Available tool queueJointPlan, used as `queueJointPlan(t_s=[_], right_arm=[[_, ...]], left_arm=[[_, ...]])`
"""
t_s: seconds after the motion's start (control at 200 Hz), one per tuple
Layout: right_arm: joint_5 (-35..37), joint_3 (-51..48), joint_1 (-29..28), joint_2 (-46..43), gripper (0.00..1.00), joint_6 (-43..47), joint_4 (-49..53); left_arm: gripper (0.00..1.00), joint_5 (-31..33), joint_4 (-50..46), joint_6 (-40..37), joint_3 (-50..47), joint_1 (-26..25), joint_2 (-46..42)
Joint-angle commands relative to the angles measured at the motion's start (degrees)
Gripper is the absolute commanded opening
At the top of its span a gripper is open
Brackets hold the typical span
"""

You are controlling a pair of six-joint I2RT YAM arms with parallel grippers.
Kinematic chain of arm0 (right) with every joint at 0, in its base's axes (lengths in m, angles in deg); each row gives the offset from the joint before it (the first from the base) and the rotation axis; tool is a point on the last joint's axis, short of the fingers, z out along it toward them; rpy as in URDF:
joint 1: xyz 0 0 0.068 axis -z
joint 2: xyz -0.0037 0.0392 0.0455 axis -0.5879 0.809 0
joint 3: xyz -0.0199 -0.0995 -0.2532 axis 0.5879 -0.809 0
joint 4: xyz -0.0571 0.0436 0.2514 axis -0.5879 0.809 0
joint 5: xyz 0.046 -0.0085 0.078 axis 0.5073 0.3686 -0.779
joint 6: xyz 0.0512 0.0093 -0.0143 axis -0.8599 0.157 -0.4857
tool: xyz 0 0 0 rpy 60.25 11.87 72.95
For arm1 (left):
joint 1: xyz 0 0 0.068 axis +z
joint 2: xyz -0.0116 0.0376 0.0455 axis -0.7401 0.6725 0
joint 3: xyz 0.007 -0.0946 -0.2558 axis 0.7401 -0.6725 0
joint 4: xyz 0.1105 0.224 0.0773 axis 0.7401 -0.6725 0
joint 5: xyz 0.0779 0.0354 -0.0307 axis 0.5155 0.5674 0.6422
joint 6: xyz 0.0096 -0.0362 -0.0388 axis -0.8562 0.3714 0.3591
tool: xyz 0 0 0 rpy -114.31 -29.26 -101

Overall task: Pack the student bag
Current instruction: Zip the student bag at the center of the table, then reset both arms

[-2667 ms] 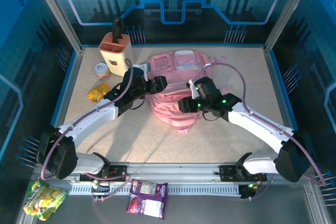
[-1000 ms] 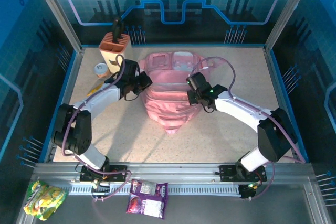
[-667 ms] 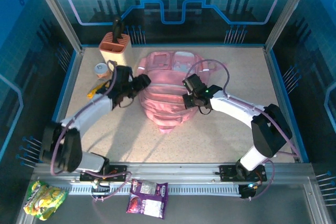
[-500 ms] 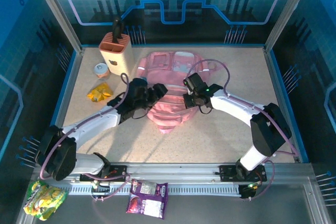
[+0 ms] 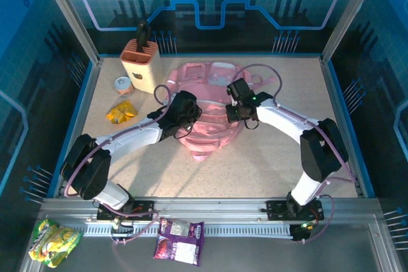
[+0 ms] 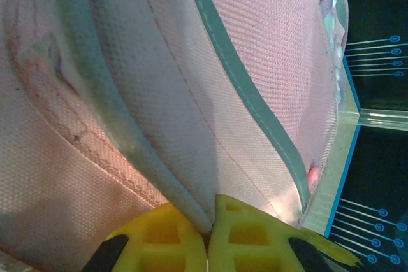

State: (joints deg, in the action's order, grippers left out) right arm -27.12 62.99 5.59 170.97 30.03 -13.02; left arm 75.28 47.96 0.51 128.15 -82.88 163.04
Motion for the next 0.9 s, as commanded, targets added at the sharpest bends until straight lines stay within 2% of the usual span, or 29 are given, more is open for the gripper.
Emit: queueJointPlan(t_s=[0.0, 0.03, 0.085, 0.105, 0.17, 0.195, 0.25, 0.325, 0.375, 0.43, 0.455, 0.47, 0.515, 0.615, 0.645, 0.695, 0.74, 0.775, 0.835, 0.895], right_arm=[[5.2, 2.5, 2.4, 1.2, 0.32, 1.1, -1.5], [4.2, 2.1, 1.9, 0.3, 0.4, 1.5, -1.5], [5.0, -0.7, 1.3, -3.4, 0.55, 2.1, -2.0], [5.7, -2.0, 1.5, -5.2, 0.65, 2.1, -2.1], [9.1, -6.8, 3.4, -11.6, 0.98, 1.7, -3.0], [10.9, -9.0, 4.7, -14.1, 1.0, 1.8, -4.2], [14.3, -14.1, 8.2, -18.9, 1.0, 3.3, -8.2], [20.5, -23.1, 11.9, -24.0, 1.0, 8.6, -18.9], [18.9, -27.0, 15.1, -26.4, 1.0, 9.5, -23.7], [16.7, -32.8, 17.5, -27.9, 1.0, 11.8, -34.4], [14.2, -35.7, 18.9, -27.9, 1.0, 12.5, -40.0], [12.0, -37.4, 20.0, -27.6, 1.0, 12.7, -43.2], [7.4, -40.2, 22.4, -26.1, 1.0, 13.0, -49.7], [3.6, -43.0, 23.4, -19.3, 1.0, 14.5, -60.2], [2.5, -42.9, 23.2, -17.1, 1.0, 15.9, -62.6], [-0.1, -40.9, 22.7, -16.1, 1.0, 18.7, -59.5], [1.0, -42.2, 21.2, -15.1, 1.0, 22.6, -65.0], [-0.9, -44.8, 20.8, -14.1, 1.0, 24.9, -72.1], [-0.6, -46.9, 22.4, -12.3, 1.0, 23.1, -77.1], [-7.1, -47.3, 26.1, -10.1, 1.0, 20.3, -78.5]], left_arm=[[0.04, 0.7, -6.5, -6.3, 0.7, 2.7, 0.6], [0.19, -0.7, -5.8, -8.1, 0.7, 2.6, 0.3], [0.59, -1.1, -5.9, -11.2, -0.2, 2.0, -1.8], [0.7, -0.6, -6.1, -12.5, -0.9, 1.9, -2.9], [0.92, 4.5, -9.8, -16.8, -3.4, 2.8, -7.9], [0.99, 8.7, -12.5, -19.2, -4.1, 2.9, -10.1], [0.99, 18.4, -18.3, -25.0, -5.7, 4.2, -14.2], [0.99, 27.4, -20.7, -34.0, -9.3, 10.3, -18.7], [0.99, 32.3, -13.4, -44.2, -15.1, 14.3, -21.4], [0.99, 34.9, 1.9, -56.9, -23.6, 17.2, -23.9], [0.99, 32.5, 7.8, -61.1, -26.1, 19.4, -25.4], [0.99, 29.5, 8.8, -62.2, -27.1, 20.9, -26.3], [0.99, 20.7, 19.9, -67.8, -32.4, 24.9, -27.4], [0.99, 14.2, 41.6, -74.7, -41.3, 27.3, -24.5], [0.99, 13.9, 45.3, -75.7, -42.2, 27.5, -22.2], [0.99, 11.1, 52.5, -78.3, -43.0, 28.0, -17.7], [0.99, 7.9, 55.3, -79.1, -42.7, 27.9, -15.3], [0.99, 5.1, 58.8, -79.3, -42.7, 28.2, -13.0], [0.99, 3.6, 66.0, -78.7, -41.9, 28.5, -6.6], [0.99, 1.9, 68.8, -80.1, -40.4, 28.5, -1.1]])
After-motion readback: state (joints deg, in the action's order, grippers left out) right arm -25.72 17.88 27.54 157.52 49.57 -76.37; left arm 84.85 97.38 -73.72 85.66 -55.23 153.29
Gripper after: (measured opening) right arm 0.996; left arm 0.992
